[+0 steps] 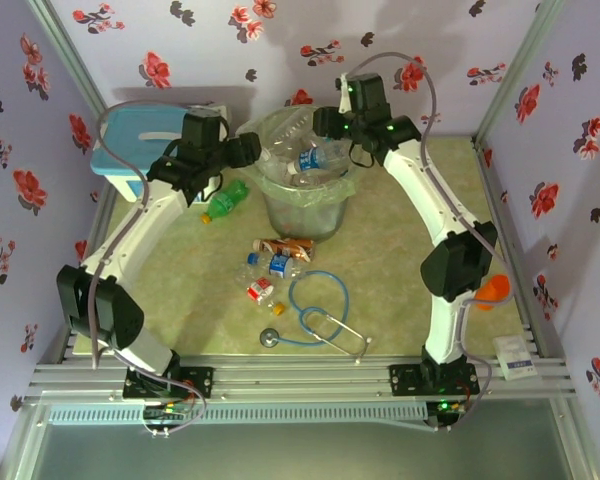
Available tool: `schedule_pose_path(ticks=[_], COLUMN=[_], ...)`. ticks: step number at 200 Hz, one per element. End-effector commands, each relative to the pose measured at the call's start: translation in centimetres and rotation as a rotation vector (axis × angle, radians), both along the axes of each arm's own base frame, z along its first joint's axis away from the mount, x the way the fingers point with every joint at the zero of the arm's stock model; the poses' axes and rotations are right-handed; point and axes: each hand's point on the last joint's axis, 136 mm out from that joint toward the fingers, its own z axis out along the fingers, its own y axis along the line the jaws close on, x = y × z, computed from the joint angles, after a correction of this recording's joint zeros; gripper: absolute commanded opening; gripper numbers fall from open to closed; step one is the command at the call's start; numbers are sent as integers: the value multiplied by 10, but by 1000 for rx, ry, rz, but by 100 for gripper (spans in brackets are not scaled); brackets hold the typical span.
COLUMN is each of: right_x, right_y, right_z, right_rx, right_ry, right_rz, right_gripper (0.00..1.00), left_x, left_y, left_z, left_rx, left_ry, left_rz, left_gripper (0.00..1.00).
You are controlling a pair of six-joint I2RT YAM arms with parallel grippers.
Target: Put the plastic bottles in the bin
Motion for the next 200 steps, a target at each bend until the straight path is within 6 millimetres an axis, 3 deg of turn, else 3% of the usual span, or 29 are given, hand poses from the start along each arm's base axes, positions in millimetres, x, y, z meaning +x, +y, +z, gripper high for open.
schedule_pose_path(ticks=[1, 44, 73, 111, 124, 162, 200], right_x=[-15, -30, -26, -32, -36, -40, -28], right_y=[7, 38, 26, 32, 34, 8, -4], right_z=[-25, -40, -63, -84, -69, 22, 40], right_rx=[-12, 131, 23, -41, -34, -29, -49], right_ry=[89, 192, 213, 260, 243, 34, -43], right_rz=[36, 161, 97, 135, 158, 100, 36], right_gripper=[54, 53, 53, 52, 52, 54, 65], left_x=[6, 10, 11, 15, 15, 13, 14], left_y=[-11, -24, -28, -34, -35, -31, -30], left_z=[-6, -20, -27, -30, -28, -22, -27], left_rx=[-53, -83, -91, -111, -110, -104, -101], left_ry=[-6, 28, 43, 53, 47, 38, 42], left_rz=[-18, -45, -51, -66, -70, -70, -66], left_gripper=[75, 71, 70, 68, 68, 67, 67])
